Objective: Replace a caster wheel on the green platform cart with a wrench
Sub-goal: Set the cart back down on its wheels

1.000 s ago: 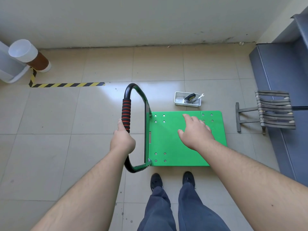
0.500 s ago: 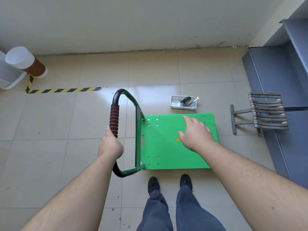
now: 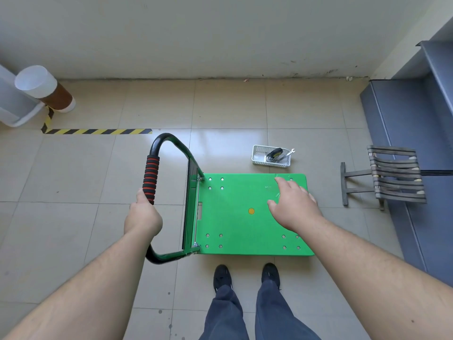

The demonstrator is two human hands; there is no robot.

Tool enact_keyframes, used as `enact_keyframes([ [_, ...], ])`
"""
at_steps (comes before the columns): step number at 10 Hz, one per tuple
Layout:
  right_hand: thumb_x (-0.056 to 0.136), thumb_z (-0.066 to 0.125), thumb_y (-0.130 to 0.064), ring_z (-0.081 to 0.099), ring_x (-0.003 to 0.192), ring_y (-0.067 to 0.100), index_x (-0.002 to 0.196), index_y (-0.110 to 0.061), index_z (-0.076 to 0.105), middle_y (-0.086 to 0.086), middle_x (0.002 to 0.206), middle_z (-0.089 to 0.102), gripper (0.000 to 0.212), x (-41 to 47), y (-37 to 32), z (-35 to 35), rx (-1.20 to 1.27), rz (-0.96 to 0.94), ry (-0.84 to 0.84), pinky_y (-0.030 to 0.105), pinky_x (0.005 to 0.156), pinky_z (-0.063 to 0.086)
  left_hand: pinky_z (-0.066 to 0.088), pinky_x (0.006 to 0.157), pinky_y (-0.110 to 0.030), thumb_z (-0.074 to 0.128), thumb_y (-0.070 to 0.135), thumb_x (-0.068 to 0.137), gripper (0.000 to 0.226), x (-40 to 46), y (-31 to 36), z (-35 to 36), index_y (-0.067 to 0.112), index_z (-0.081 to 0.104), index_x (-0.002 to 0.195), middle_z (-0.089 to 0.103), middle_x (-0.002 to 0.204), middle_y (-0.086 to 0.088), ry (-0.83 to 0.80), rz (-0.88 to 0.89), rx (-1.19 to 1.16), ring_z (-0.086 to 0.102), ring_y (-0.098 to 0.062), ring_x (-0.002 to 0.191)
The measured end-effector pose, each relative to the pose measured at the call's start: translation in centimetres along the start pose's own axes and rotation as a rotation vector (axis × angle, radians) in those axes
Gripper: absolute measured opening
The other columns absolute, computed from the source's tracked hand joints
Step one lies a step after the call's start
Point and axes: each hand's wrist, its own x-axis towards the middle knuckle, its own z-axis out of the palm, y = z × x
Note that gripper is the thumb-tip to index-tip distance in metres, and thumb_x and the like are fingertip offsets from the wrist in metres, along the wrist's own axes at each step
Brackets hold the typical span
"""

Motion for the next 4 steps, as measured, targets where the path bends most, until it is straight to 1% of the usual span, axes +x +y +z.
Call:
enact_keyframes([
  [1, 0.100, 0.051, -0.041, 0.031, 0.149, 0.026, 0.160, -0.023, 0.021, 0.003, 0.161, 0.035, 0.069, 0.1, -0.2, -0.2, 0.000, -0.012, 0.008, 0.050, 0.123, 0.025, 0.050, 0.093, -0.050, 0.047, 0.004, 0.091, 0.075, -0.3, -0.1, -0.3, 0.023, 0.021, 0.158, 0.050, 0.126, -0.015, 0.011, -0.004, -0.008, 0.053, -0.038, 0.111],
  [2, 0.099, 0.052, -0.042, 0.031, 0.149, 0.026, 0.160, -0.024, 0.022, 0.003, 0.161, 0.035, 0.070, 0.3, -0.3, -0.6, -0.002, -0.020, 0.013, 0.049, 0.123, 0.026, 0.040, 0.110, -0.048, 0.055, 0.013, 0.090, 0.076, -0.9, 0.6, -0.6, 0.021, 0.023, 0.158, 0.043, 0.141, -0.012, 0.123, 0.106, 0.096, 0.040, -0.034, 0.131],
  [3, 0.099, 0.052, -0.041, 0.033, 0.147, 0.027, 0.159, -0.024, 0.024, 0.003, 0.158, 0.038, 0.068, 0.1, -0.4, -1.1, -0.005, -0.029, 0.039, 0.049, 0.121, 0.029, 0.029, 0.119, -0.048, 0.057, 0.026, 0.094, 0.073, -1.7, 2.3, -1.4, 0.021, 0.025, 0.159, 0.040, 0.149, -0.010, 0.184, 0.254, 0.141, 0.036, -0.032, 0.139],
  [4, 0.099, 0.052, -0.041, 0.033, 0.147, 0.027, 0.159, -0.025, 0.023, 0.002, 0.158, 0.037, 0.068, 0.1, -0.6, -1.8, -0.010, -0.035, 0.063, 0.050, 0.121, 0.028, 0.031, 0.119, -0.049, 0.053, 0.031, 0.097, 0.070, -2.8, 5.0, -1.9, 0.020, 0.027, 0.160, 0.038, 0.155, -0.012, 0.150, 0.364, 0.157, 0.036, -0.032, 0.141],
])
